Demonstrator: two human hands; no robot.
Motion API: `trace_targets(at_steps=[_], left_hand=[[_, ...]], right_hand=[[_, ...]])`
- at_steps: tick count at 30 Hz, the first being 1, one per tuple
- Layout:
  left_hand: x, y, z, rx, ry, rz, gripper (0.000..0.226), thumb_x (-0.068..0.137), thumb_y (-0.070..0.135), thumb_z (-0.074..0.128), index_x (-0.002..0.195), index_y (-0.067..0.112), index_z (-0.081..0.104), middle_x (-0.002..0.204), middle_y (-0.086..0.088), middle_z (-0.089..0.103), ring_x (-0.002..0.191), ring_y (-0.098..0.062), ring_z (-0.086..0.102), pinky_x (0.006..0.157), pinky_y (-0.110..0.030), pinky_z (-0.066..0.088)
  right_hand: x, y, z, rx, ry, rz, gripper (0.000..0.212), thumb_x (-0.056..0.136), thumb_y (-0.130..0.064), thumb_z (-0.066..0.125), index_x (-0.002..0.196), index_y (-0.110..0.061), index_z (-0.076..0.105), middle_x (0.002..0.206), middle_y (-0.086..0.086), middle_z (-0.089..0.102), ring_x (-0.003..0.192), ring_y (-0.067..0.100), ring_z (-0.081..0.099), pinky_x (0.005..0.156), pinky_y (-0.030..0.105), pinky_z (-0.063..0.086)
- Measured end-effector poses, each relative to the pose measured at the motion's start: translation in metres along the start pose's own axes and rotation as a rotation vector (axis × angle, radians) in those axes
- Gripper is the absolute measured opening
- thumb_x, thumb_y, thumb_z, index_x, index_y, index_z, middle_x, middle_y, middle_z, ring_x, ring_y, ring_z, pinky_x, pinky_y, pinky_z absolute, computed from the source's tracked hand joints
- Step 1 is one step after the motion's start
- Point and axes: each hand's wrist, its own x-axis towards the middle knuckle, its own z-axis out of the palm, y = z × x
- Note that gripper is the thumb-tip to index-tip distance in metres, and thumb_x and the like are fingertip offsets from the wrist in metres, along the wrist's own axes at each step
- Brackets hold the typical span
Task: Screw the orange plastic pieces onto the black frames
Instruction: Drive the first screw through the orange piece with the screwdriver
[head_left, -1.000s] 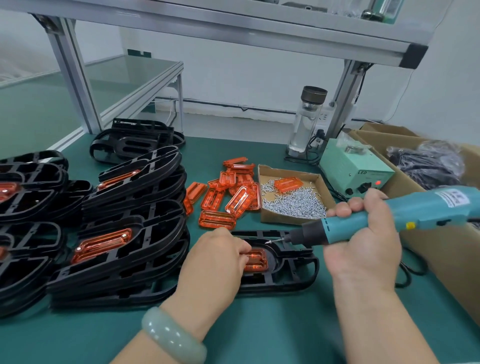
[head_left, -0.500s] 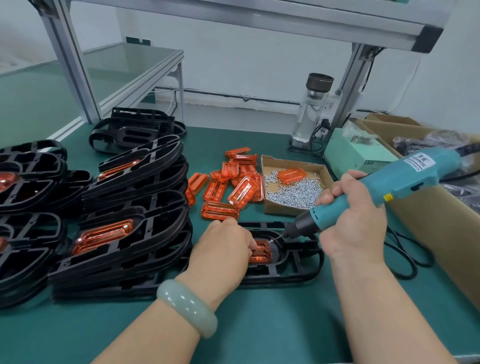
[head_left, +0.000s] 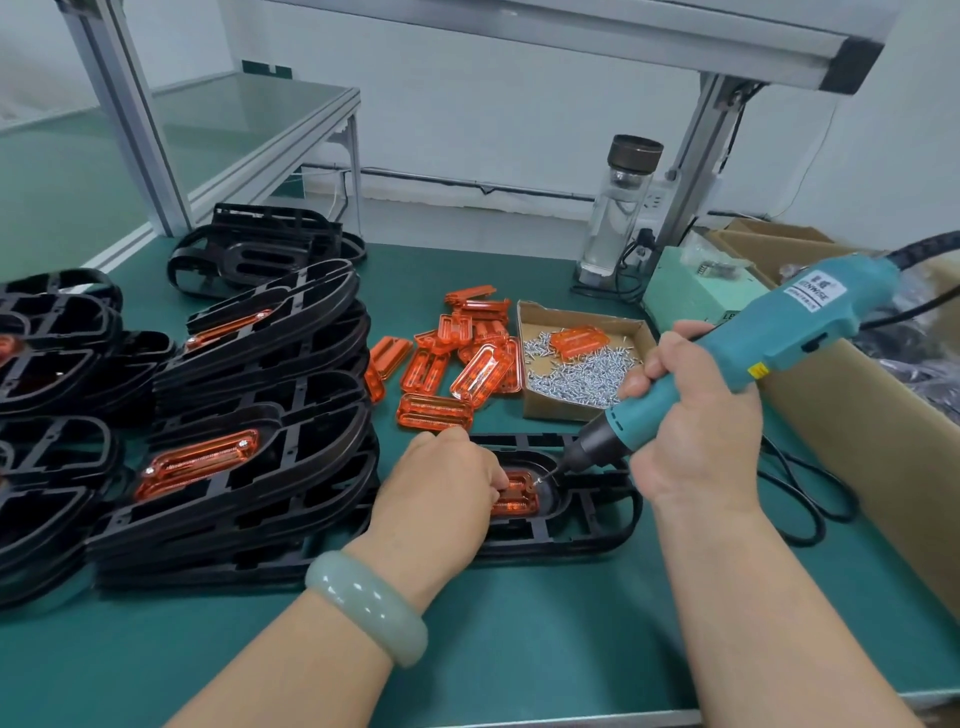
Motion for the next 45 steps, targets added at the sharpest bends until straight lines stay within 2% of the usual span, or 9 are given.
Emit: trace_targets(at_steps=[8, 12, 20, 23, 26, 37, 42, 45], left_hand=[[0.001, -0.001, 0.001, -0.022, -0.032, -0.041, 0.022, 0.093, 0.025, 0.055, 0.108, 0.034, 0.069, 0.100, 0.003, 0.053, 0.094, -0.013, 0.042, 0.073, -0.025, 0.037], [0.001, -0.001, 0.001, -0.038, -0.035, -0.045, 0.021, 0.094, 0.026, 0.054, 0.108, 0.034, 0.068, 0.097, 0.004, 0.048, 0.092, -0.011, 0.035, 0.075, -0.025, 0.036], [0.002, -0.002, 0.001, -0.030, -0.033, -0.034, 0.023, 0.094, 0.025, 0.054, 0.110, 0.035, 0.067, 0.095, 0.004, 0.047, 0.090, -0.010, 0.033, 0.075, -0.023, 0.034], [0.001, 0.000, -0.001, -0.019, -0.032, -0.018, 0.023, 0.094, 0.023, 0.053, 0.108, 0.031, 0.068, 0.107, 0.001, 0.053, 0.097, -0.014, 0.043, 0.079, -0.023, 0.037], [-0.002, 0.001, -0.001, 0.007, 0.038, 0.057, 0.023, 0.091, 0.017, 0.052, 0.096, 0.029, 0.071, 0.108, 0.000, 0.059, 0.099, -0.019, 0.053, 0.080, -0.024, 0.041], [-0.002, 0.001, -0.002, 0.045, 0.022, 0.057, 0.024, 0.091, 0.018, 0.050, 0.100, 0.028, 0.070, 0.110, 0.001, 0.059, 0.100, -0.020, 0.053, 0.077, -0.023, 0.037], [0.000, 0.003, -0.004, 0.027, -0.039, -0.047, 0.024, 0.092, 0.026, 0.053, 0.113, 0.026, 0.066, 0.110, -0.002, 0.054, 0.097, -0.019, 0.048, 0.077, -0.026, 0.038], [-0.001, 0.004, -0.005, 0.104, -0.066, 0.016, 0.028, 0.094, 0.021, 0.052, 0.116, 0.031, 0.065, 0.102, 0.001, 0.050, 0.102, -0.021, 0.043, 0.083, -0.032, 0.041]], right_hand=[[0.000, 0.003, 0.003, -0.045, -0.029, -0.018, 0.018, 0.086, 0.002, 0.056, 0.083, -0.015, 0.054, 0.058, -0.001, 0.047, 0.048, 0.013, 0.047, 0.050, 0.024, 0.041], [0.000, 0.003, 0.004, -0.075, -0.047, -0.013, 0.013, 0.077, -0.006, 0.059, 0.082, -0.016, 0.054, 0.058, -0.001, 0.048, 0.048, 0.014, 0.048, 0.050, 0.023, 0.041], [-0.001, 0.003, 0.008, -0.124, -0.082, -0.042, 0.014, 0.077, -0.006, 0.059, 0.086, -0.015, 0.053, 0.056, -0.001, 0.049, 0.046, 0.014, 0.047, 0.050, 0.024, 0.041], [-0.001, 0.003, 0.009, -0.129, -0.094, -0.039, 0.013, 0.077, -0.006, 0.059, 0.085, -0.015, 0.054, 0.056, -0.001, 0.048, 0.046, 0.015, 0.047, 0.050, 0.024, 0.041], [-0.001, 0.002, 0.009, -0.143, -0.105, -0.041, 0.013, 0.077, -0.007, 0.059, 0.086, -0.015, 0.054, 0.056, -0.001, 0.049, 0.047, 0.016, 0.047, 0.050, 0.025, 0.042], [-0.003, 0.003, 0.013, -0.183, -0.154, -0.073, 0.013, 0.077, -0.008, 0.059, 0.085, -0.016, 0.054, 0.054, -0.001, 0.050, 0.046, 0.017, 0.048, 0.051, 0.024, 0.041], [0.000, 0.003, 0.018, -0.166, -0.319, -0.048, 0.014, 0.078, -0.004, 0.057, 0.089, -0.012, 0.053, 0.056, -0.002, 0.049, 0.045, 0.016, 0.047, 0.051, 0.025, 0.042], [0.003, 0.003, 0.021, -0.175, -0.501, -0.032, 0.013, 0.080, -0.004, 0.056, 0.091, -0.012, 0.055, 0.054, -0.003, 0.050, 0.045, 0.015, 0.047, 0.052, 0.026, 0.042]])
